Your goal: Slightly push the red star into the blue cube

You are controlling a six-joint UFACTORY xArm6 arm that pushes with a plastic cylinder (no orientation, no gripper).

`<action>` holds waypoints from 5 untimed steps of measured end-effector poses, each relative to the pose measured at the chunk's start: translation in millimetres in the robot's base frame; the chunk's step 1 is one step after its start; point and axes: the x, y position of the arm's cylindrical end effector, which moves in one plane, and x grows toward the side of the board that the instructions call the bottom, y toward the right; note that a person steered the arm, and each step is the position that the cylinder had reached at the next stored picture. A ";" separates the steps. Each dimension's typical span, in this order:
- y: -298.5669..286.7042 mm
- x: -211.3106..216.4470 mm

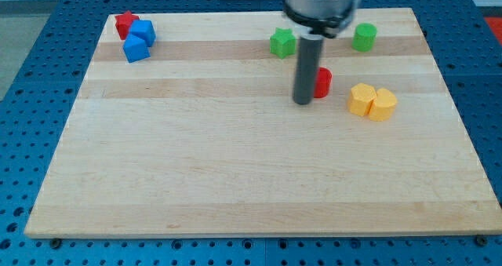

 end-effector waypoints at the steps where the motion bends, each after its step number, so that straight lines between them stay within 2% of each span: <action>1: 2.2 -3.0; 4: 4.0 -21.9; 5: 48.0 -16.3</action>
